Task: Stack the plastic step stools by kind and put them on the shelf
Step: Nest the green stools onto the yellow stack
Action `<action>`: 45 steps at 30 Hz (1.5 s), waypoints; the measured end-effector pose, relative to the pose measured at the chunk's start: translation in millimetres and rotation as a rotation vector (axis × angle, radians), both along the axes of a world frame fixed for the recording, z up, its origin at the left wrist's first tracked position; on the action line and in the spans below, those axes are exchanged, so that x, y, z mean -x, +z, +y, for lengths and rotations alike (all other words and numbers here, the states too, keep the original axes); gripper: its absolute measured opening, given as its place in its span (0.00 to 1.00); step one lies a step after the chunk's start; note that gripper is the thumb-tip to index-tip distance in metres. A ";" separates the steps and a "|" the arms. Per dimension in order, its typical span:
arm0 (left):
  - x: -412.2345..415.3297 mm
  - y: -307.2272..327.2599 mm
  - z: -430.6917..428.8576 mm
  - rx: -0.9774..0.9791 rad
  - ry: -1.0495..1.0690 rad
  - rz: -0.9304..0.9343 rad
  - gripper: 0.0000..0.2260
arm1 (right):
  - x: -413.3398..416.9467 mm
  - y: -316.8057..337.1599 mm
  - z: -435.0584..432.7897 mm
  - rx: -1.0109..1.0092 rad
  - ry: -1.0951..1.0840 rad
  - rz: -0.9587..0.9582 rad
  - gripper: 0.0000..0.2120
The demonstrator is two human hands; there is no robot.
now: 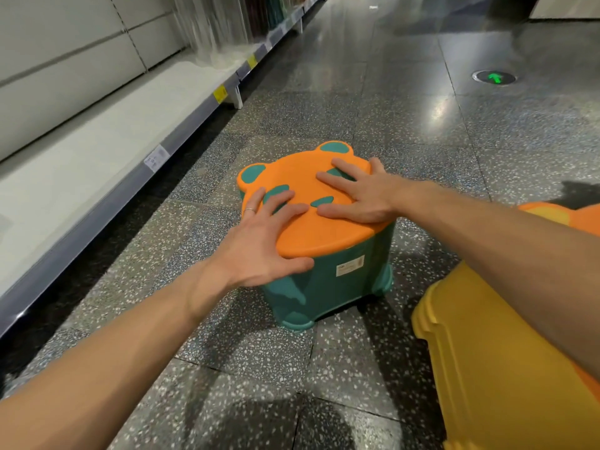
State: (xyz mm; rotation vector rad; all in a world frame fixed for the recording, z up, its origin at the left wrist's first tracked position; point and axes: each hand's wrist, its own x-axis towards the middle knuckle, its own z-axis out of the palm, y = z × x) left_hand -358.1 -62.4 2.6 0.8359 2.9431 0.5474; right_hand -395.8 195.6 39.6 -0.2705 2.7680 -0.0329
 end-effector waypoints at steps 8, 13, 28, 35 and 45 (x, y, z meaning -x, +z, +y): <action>16.1 2.3 27.4 -0.377 0.516 -0.057 0.44 | -3.4 -4.3 0.0 0.104 -0.085 0.128 0.44; 29.9 8.8 11.4 -0.131 0.254 -0.093 0.42 | -3.8 -4.8 1.0 0.068 -0.072 0.121 0.48; 24.2 23.1 18.2 0.062 0.280 -0.152 0.40 | -7.9 -3.7 4.0 0.105 -0.055 0.148 0.45; 6.3 47.0 -1.0 -0.154 0.320 -0.020 0.42 | -33.0 20.6 -14.9 0.116 -0.053 0.240 0.47; -28.2 191.4 -2.1 -0.242 0.234 0.425 0.41 | -77.7 150.9 -17.0 0.230 -0.080 0.727 0.45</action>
